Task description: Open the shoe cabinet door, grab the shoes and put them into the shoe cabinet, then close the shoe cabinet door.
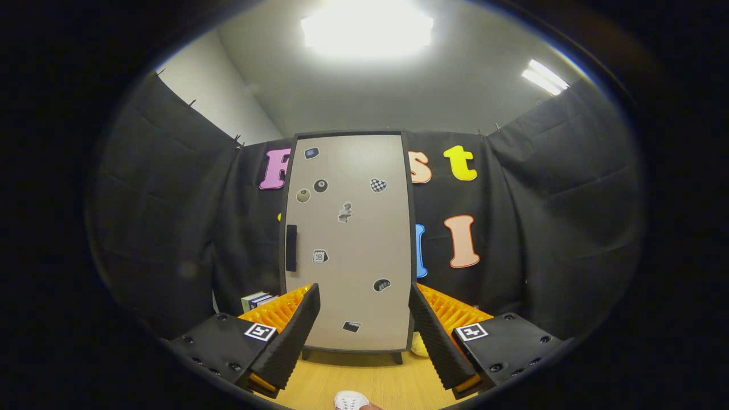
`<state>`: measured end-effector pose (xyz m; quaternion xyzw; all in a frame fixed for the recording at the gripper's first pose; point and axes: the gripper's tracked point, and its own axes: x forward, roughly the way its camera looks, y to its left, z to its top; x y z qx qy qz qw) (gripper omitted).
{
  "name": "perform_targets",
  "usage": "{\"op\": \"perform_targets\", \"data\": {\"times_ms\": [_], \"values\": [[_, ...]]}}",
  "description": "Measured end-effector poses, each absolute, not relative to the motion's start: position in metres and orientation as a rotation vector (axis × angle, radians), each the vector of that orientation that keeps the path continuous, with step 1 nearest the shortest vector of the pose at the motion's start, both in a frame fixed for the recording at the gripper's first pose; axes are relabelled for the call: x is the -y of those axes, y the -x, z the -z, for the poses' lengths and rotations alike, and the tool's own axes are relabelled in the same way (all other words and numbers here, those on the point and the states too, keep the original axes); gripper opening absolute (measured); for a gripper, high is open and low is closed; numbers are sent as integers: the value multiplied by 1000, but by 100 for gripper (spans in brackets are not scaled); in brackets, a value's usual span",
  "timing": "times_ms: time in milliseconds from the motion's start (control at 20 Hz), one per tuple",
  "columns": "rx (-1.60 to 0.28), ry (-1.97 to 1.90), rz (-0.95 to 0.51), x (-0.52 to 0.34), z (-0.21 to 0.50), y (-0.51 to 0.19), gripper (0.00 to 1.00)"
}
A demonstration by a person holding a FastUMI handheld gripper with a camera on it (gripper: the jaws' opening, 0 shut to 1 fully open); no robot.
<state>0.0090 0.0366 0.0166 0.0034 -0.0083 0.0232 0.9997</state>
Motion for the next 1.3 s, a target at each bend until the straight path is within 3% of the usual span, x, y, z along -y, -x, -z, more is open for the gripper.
{"op": "perform_targets", "data": {"times_ms": [600,1300], "values": [[89,-34,-143,-101,-57,-98,98],[64,-15,-268,-190,-50,-213,98]]}}
